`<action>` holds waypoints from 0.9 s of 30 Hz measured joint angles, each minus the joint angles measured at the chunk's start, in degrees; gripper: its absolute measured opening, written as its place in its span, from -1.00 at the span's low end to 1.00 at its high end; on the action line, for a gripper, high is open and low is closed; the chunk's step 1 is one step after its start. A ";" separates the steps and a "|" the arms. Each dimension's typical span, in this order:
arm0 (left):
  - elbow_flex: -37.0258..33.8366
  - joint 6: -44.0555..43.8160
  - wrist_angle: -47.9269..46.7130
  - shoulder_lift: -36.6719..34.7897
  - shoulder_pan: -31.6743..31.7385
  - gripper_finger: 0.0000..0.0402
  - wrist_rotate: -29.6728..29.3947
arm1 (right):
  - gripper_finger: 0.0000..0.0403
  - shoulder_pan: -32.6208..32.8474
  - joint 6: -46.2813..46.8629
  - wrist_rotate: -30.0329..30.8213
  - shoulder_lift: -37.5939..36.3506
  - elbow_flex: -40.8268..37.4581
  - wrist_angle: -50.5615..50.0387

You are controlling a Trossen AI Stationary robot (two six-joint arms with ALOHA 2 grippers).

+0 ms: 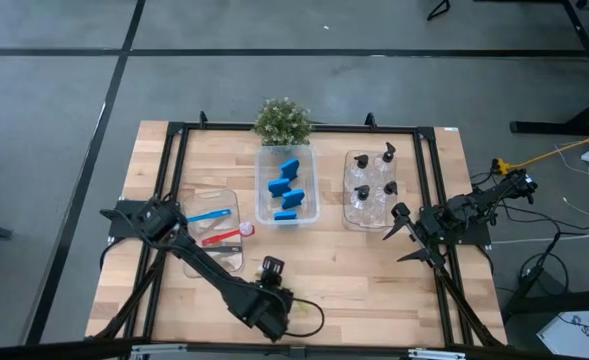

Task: Pick & Place Kitchen Sink Supplies
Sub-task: Put the green brush into the left transparent bin

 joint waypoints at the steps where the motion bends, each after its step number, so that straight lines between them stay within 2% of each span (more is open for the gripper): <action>1: 0.00 -0.61 -0.04 -0.64 0.07 -0.50 0.07 | 0.53 -0.02 0.07 0.00 0.01 0.01 0.00; 6: 0.04 -8.20 0.14 -3.34 0.32 -0.50 2.70 | 0.53 -0.02 0.03 -0.02 0.00 0.00 0.00; 12: -0.10 -26.79 1.49 -3.52 1.26 -0.50 9.90 | 0.53 -0.02 0.04 0.00 -0.01 0.02 0.00; 16: -1.79 -35.61 4.01 -3.54 2.00 -0.50 13.69 | 0.53 0.00 -0.01 -0.01 -0.01 0.00 0.00; 27: -3.50 -53.13 13.96 -3.54 5.64 -0.48 15.03 | 0.53 0.00 0.04 0.00 -0.01 0.00 0.00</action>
